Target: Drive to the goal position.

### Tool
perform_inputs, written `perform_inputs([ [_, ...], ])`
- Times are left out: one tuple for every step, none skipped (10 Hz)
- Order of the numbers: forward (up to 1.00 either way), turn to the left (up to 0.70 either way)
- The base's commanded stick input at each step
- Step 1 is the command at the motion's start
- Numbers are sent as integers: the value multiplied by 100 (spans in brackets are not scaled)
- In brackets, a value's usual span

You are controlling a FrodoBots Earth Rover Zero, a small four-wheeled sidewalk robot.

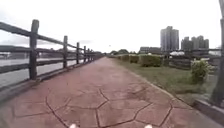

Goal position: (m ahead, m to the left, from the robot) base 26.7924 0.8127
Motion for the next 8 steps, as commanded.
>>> perform_inputs([
  [91,0],
  [91,0],
  [91,0],
  [91,0],
  [91,0],
  [91,0],
  [91,0],
  [91,0],
])
